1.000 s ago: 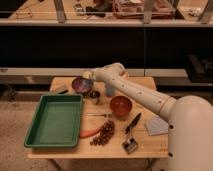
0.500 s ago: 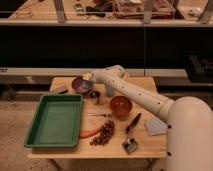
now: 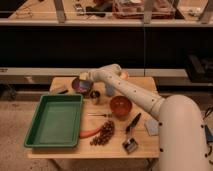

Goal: Place sponge in purple bowl

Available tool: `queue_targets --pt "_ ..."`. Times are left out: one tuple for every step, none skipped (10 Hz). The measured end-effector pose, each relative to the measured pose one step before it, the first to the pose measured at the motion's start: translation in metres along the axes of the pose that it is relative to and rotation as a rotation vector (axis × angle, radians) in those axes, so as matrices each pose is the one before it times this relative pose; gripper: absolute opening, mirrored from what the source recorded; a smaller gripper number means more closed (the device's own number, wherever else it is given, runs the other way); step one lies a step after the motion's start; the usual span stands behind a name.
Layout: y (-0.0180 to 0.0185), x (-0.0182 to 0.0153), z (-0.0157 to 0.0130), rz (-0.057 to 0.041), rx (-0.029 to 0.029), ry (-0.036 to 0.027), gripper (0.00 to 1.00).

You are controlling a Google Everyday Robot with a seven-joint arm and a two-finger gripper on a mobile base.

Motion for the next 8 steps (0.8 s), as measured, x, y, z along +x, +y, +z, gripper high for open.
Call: queue_targets --pt "0.00014 0.0008 0.00328 -0.00619 0.00141 0.00093 0.0" --pt "-0.00087 0.00134 0.00525 -0.01191 -0.00342 0.00188 0.01" --pt "0.00046 0.00131 0.00363 -0.01215 -0.00918 0.00003 0.05" --pt "-0.00097 0.00062 0.00452 -0.01997 -0.00944 0.00213 0.14" --pt "-0.00297 0.00121 0.00395 -0.01774 -0.0086 0.01076 0.23" --pt "-0.00112 0.00165 0.0037 -0.02184 -0.00964 0.02346 0.35" --pt "0.00214 0.00141 0.00331 -0.01 -0.00516 0.01401 0.46" --pt "0.00108 0.00057 0.0035 0.00368 0.00293 0.00352 0.55"
